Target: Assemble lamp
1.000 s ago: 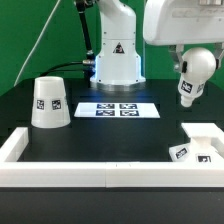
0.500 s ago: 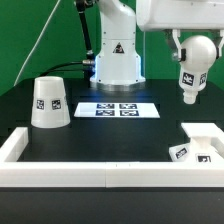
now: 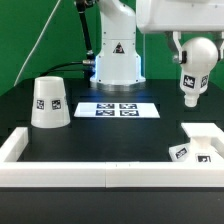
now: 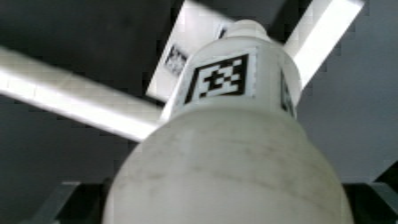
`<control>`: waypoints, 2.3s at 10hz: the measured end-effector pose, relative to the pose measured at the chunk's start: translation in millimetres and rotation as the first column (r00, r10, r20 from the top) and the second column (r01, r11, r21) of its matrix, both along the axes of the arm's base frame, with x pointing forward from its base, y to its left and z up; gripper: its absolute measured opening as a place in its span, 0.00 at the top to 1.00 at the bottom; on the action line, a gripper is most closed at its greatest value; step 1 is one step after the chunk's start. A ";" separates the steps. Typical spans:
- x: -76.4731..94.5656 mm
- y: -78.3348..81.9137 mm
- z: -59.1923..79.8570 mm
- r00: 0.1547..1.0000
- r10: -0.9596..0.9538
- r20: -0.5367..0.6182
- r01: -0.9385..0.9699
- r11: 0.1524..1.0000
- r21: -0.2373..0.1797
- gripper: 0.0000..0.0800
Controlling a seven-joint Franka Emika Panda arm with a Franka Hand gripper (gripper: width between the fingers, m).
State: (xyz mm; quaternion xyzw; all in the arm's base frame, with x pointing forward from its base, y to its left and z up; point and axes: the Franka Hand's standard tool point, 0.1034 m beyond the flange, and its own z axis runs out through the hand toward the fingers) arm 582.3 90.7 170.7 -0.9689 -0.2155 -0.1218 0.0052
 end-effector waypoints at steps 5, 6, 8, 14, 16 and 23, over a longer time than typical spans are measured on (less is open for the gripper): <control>12.8 -10.4 0.9 0.980 0.002 0.200 -0.007 1.000 0.024 0.28; 13.7 -8.1 -4.8 0.979 0.003 0.203 -0.009 1.000 0.026 0.28; 22.1 -4.1 -11.1 0.978 0.006 0.208 -0.012 0.999 0.030 0.28; 19.2 3.5 -25.4 0.982 0.017 0.188 -0.023 0.999 0.031 0.28; 18.0 3.4 -29.8 0.983 0.017 0.181 -0.023 0.999 0.030 0.28; 13.1 9.5 -46.4 0.987 0.027 0.158 -0.032 0.999 0.030 0.28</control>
Offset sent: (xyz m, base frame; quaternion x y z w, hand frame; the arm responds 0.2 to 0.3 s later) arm 0.0000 0.0000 0.0000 0.0000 0.1938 0.0000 0.9810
